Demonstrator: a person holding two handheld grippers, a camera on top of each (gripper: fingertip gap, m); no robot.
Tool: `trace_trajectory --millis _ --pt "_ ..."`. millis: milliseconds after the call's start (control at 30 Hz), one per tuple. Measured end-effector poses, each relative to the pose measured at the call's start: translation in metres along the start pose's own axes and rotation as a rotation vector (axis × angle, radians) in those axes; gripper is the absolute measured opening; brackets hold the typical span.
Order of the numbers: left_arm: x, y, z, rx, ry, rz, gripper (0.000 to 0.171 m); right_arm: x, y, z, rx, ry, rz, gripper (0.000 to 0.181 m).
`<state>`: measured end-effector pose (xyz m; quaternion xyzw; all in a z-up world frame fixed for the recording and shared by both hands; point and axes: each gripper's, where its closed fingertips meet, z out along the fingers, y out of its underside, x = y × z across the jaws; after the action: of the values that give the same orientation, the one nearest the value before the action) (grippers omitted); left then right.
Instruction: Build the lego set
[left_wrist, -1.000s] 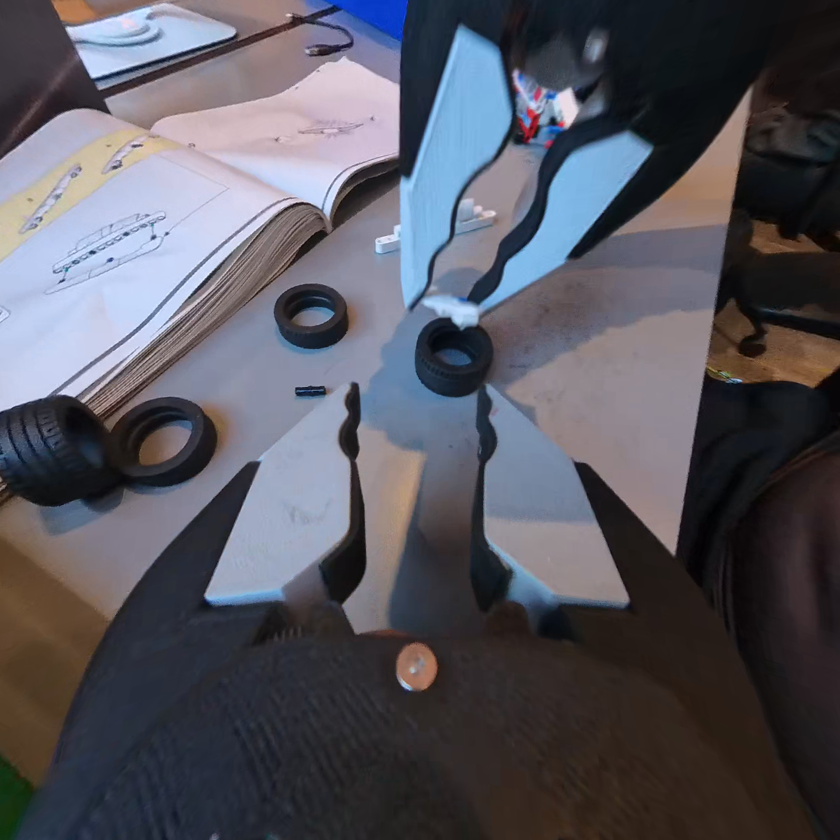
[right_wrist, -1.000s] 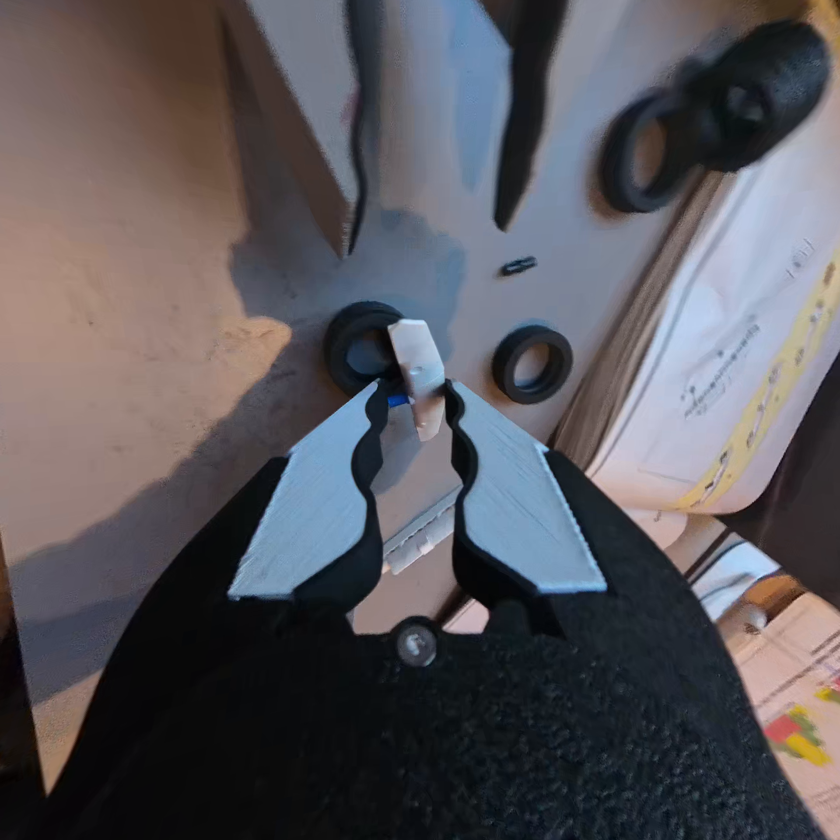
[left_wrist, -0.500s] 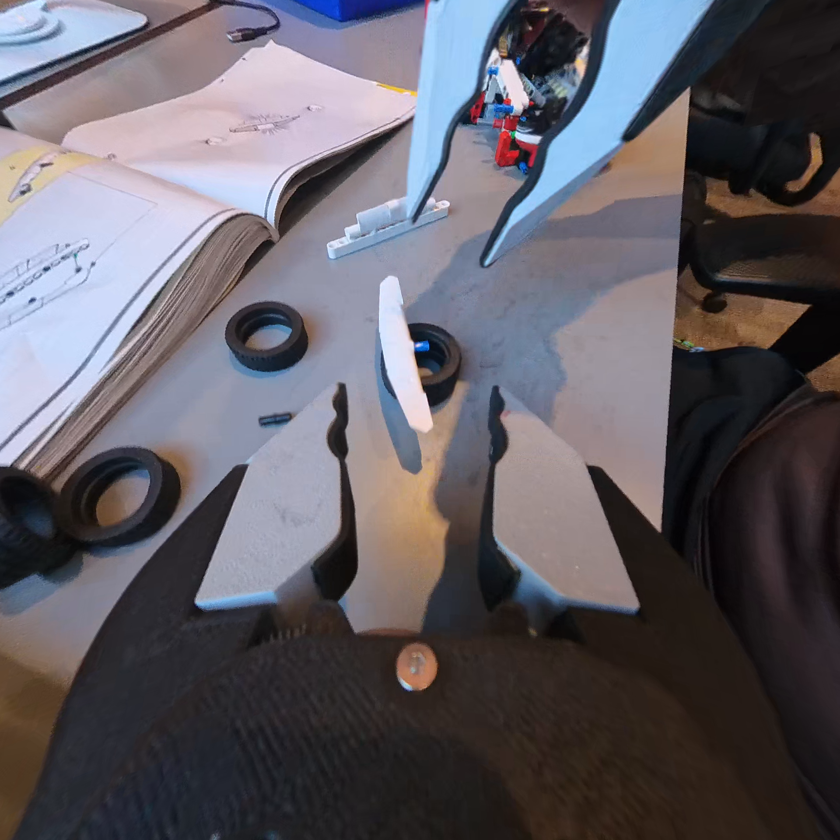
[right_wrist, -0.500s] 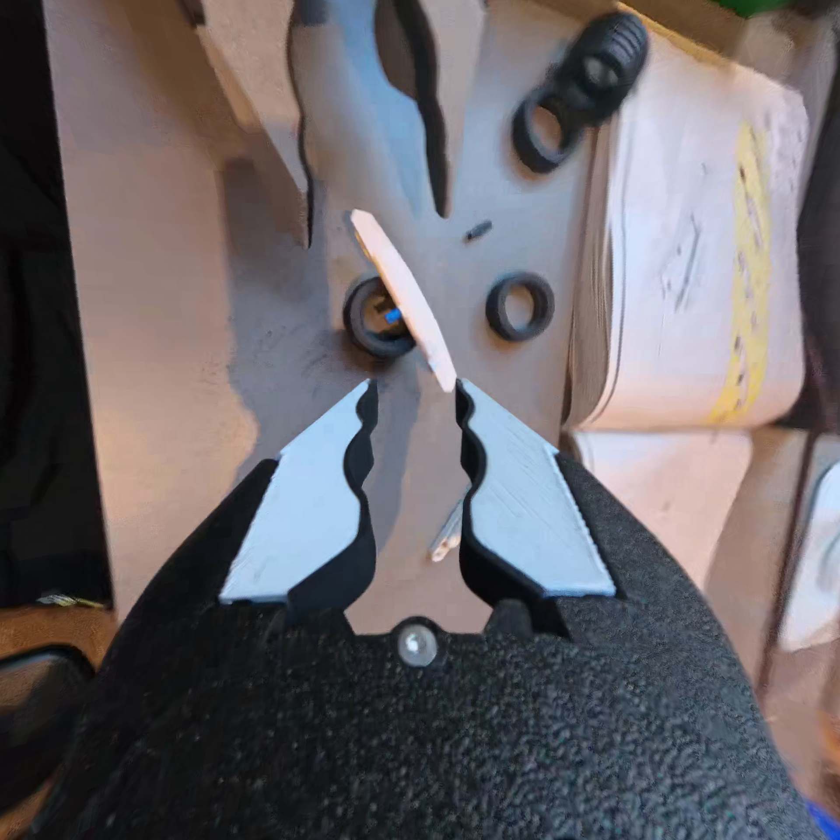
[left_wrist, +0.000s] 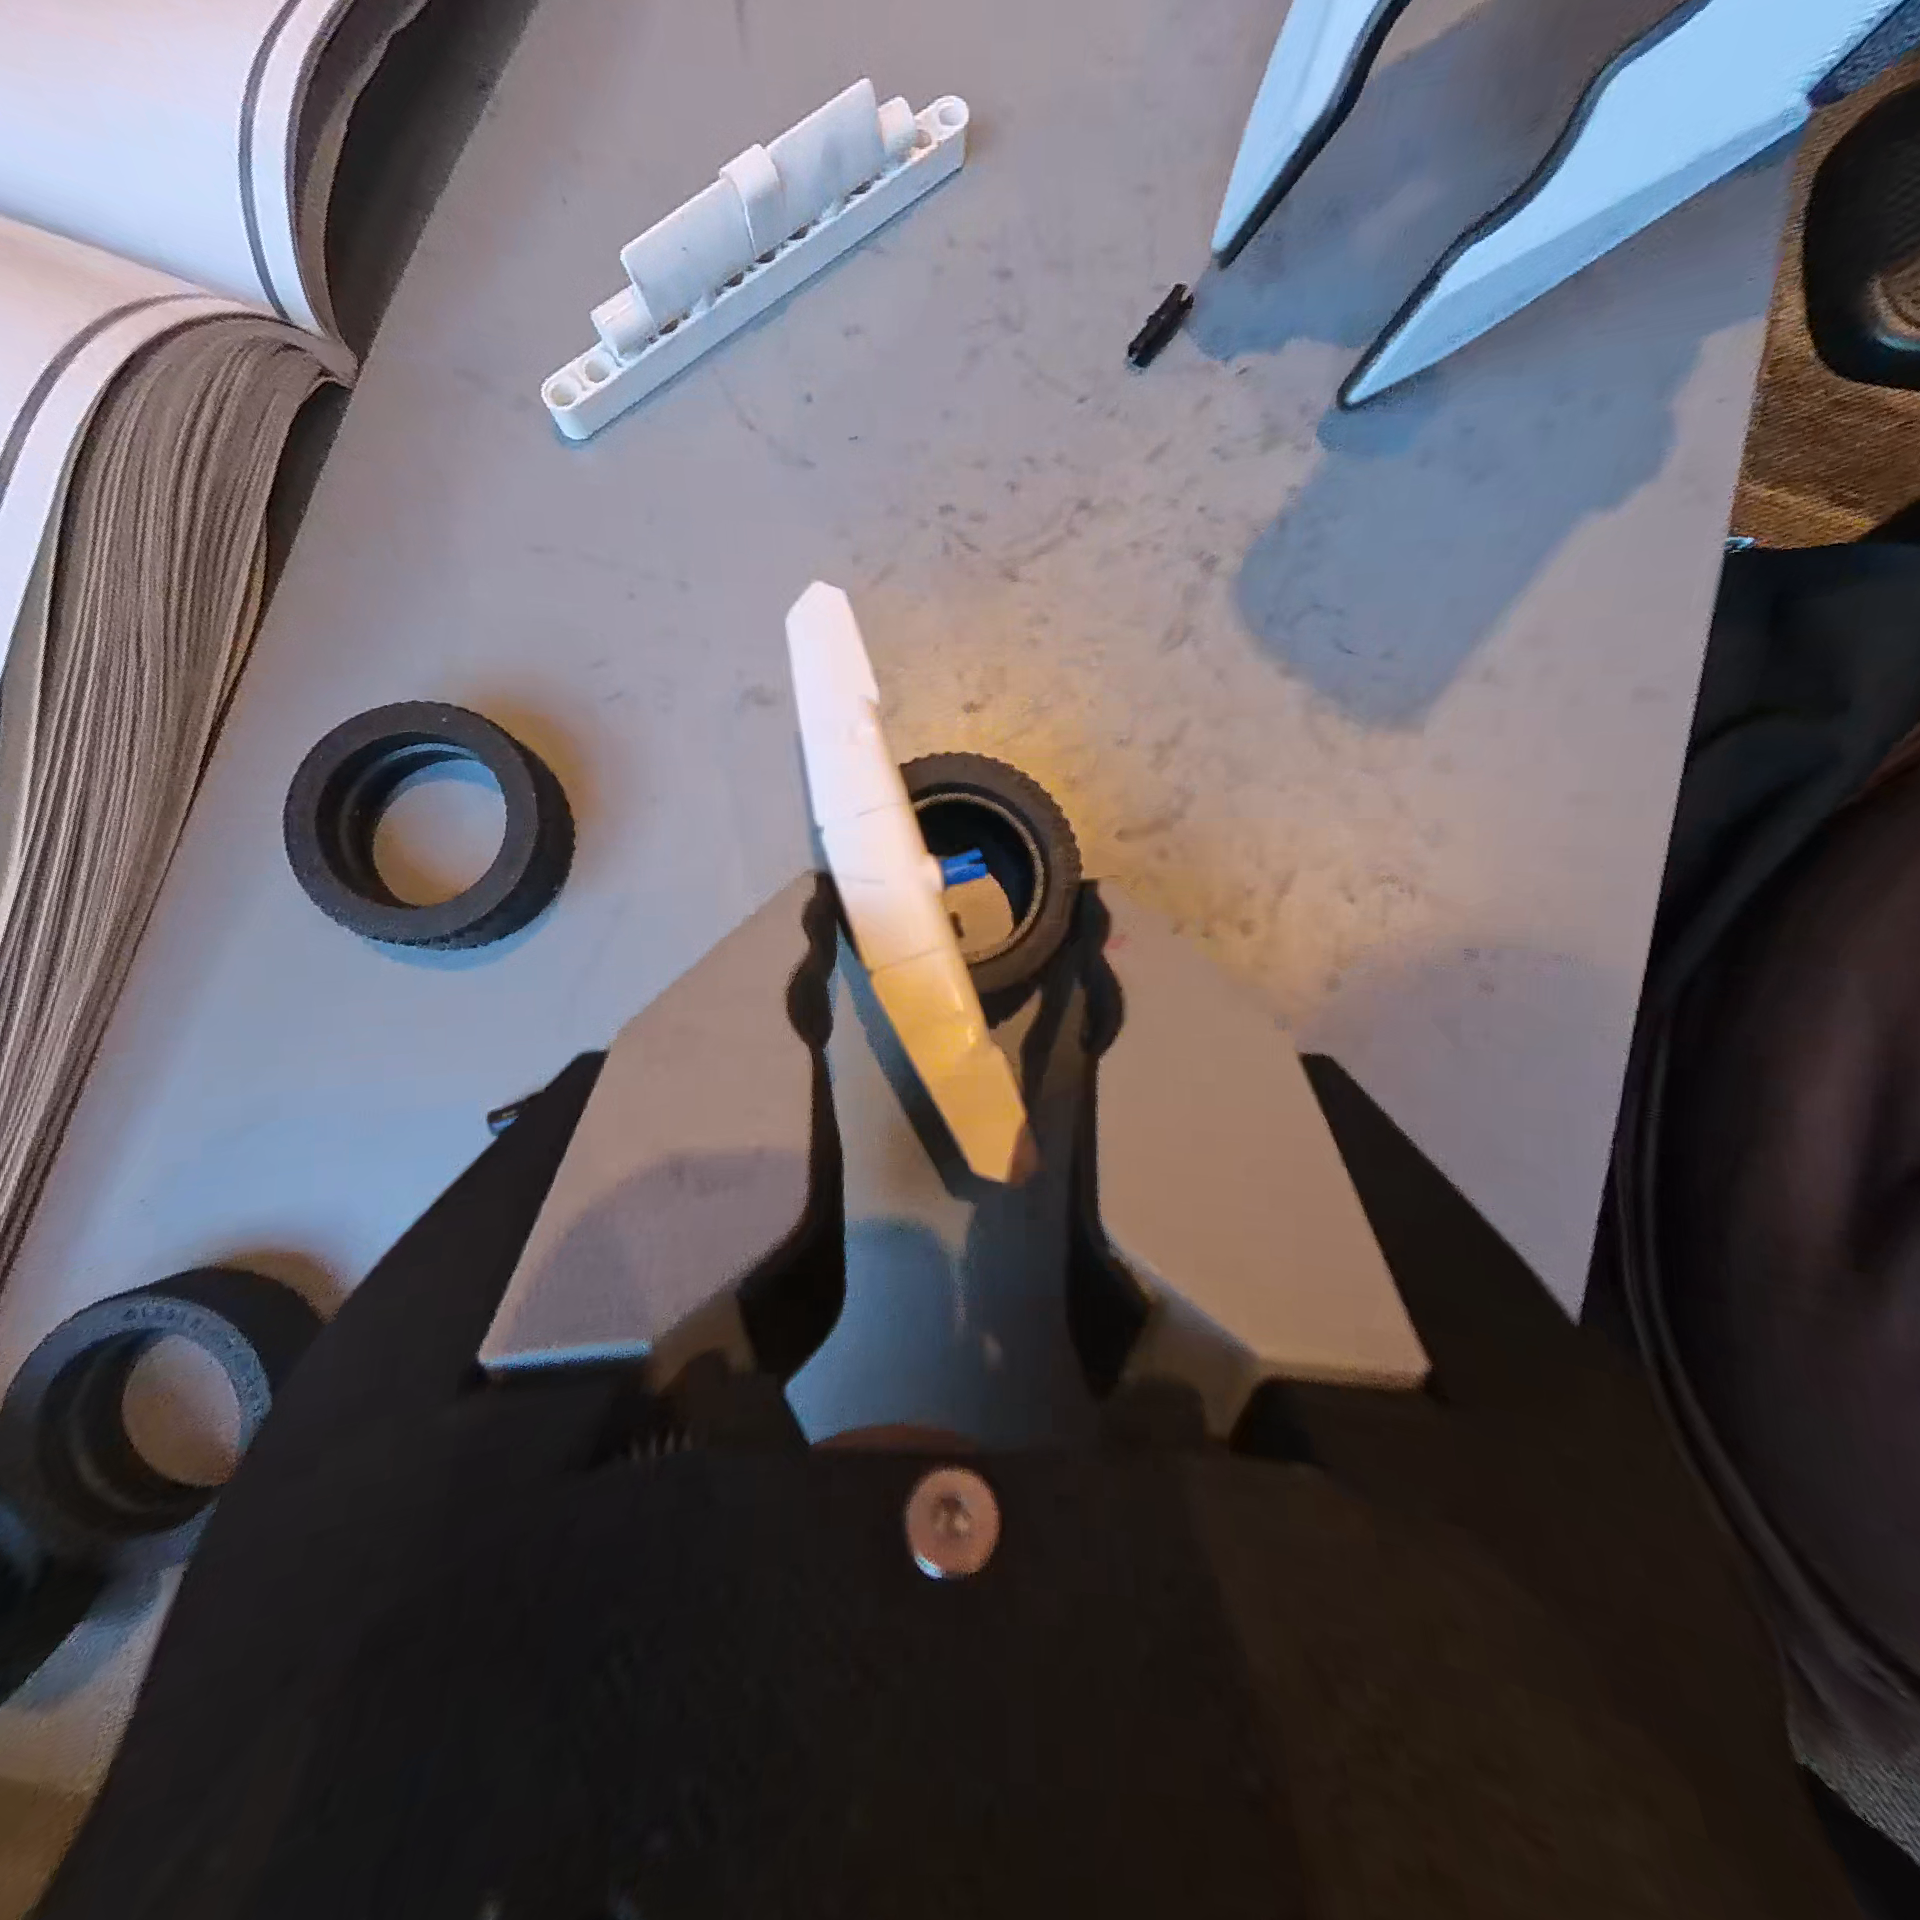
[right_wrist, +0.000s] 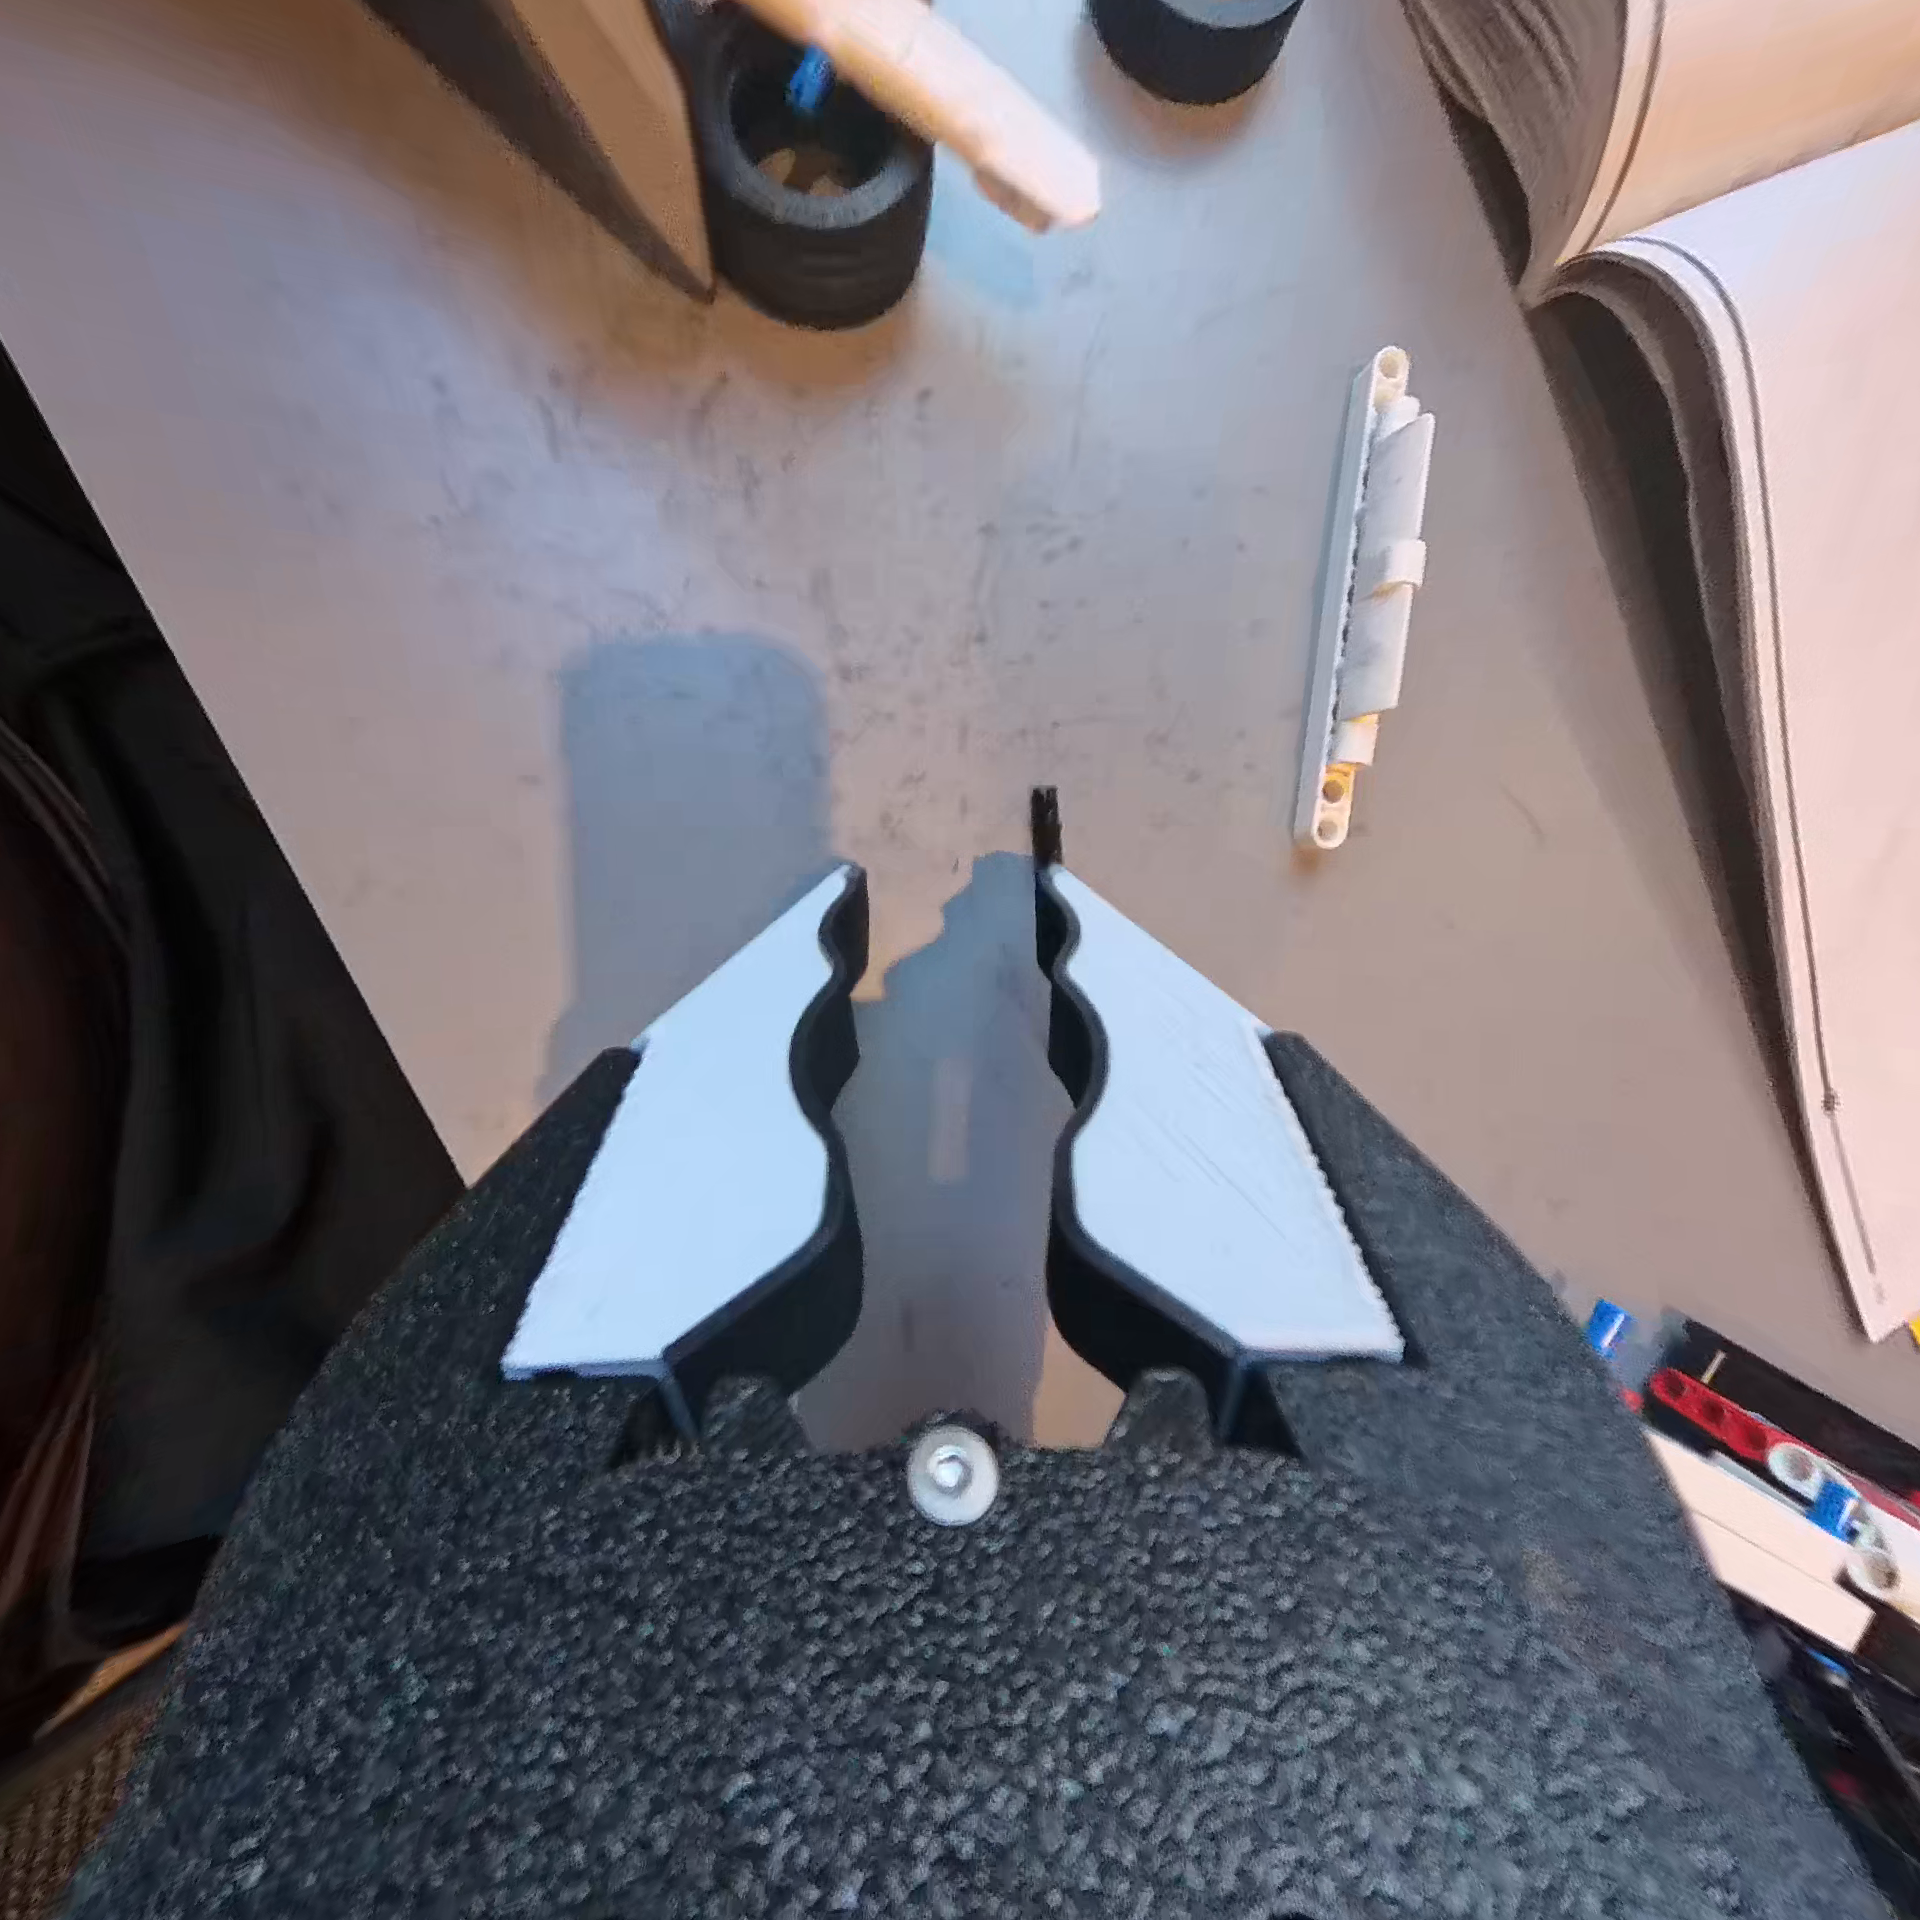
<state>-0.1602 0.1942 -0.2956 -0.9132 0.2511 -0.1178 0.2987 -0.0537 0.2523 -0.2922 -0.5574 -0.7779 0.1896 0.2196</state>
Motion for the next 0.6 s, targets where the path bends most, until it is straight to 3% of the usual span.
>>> trace_trajectory --millis 267,400,533,600 --pt "0.031 0.006 -0.003 0.001 -0.009 -0.056 0.045 0.008 -0.001 0.005 0.071 0.014 0.085 0.033" --pt "0.042 0.008 -0.010 0.018 -0.007 -0.077 0.058 0.008 0.000 0.007 0.079 0.022 0.118 0.029" --pt "0.039 -0.005 -0.028 0.083 0.002 -0.095 0.068 0.018 -0.001 0.009 0.073 0.066 0.138 0.029" --pt "0.033 -0.014 -0.039 0.121 -0.005 -0.084 0.063 0.021 -0.003 0.009 0.067 0.084 0.116 0.026"
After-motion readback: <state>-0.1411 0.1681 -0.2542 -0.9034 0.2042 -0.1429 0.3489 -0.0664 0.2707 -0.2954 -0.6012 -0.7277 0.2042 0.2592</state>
